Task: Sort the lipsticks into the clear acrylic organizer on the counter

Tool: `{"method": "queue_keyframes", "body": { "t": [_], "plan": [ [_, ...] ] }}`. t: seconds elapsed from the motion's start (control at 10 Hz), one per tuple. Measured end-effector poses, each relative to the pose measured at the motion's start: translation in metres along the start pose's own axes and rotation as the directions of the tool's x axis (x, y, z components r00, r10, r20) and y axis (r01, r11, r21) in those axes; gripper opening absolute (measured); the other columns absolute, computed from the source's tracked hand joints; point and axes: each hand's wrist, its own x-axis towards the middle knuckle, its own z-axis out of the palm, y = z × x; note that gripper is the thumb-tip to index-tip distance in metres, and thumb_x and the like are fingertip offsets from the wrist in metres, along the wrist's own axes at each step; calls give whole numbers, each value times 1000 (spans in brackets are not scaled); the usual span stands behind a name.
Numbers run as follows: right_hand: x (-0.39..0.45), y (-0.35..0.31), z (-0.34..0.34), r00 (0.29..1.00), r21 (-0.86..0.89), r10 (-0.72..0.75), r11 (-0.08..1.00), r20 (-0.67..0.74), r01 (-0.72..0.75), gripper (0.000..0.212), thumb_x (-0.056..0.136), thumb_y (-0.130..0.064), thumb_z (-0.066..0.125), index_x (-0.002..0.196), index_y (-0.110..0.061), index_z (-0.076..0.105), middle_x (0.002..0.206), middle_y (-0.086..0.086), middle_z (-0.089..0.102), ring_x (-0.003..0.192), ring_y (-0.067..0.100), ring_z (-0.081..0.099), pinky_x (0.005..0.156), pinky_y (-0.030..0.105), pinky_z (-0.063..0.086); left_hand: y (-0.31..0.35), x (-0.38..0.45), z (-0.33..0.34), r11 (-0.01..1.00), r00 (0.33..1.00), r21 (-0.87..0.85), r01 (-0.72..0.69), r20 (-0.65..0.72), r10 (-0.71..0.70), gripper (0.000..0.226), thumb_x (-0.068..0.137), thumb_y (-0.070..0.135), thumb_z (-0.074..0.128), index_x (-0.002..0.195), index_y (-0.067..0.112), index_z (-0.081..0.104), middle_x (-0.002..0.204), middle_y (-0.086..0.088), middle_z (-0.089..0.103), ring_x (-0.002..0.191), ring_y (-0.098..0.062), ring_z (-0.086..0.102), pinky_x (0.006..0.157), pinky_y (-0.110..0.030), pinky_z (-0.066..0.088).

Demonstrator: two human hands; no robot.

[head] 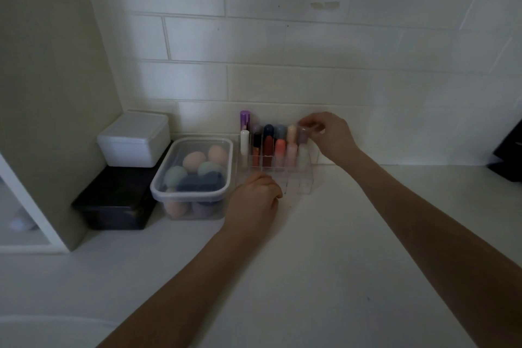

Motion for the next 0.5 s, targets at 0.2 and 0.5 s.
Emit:
{"method": "queue_keyframes", "body": {
  "t": [0.2,0.5],
  "plan": [
    [3,-9,1,1000,56,2,998,31,-3,16,83,-14,68,98,-8,71,91,10,67,75,14,54,64,0,37,-1,0,1,1000,1000,8,-25,-4,25,18,57,-5,66,65,10,73,72,-5,72,76,-21,68,56,-30,58],
    [5,-23,16,997,39,-14,999,-76,17,20,77,-41,63,91,-28,65,86,-1,64,78,17,58,74,36,51,2,1,-4,993,998,-99,-57,-23,55,19,65,-4,63,74,8,75,81,-7,74,85,-21,66,70,-35,58]
  ]
}}
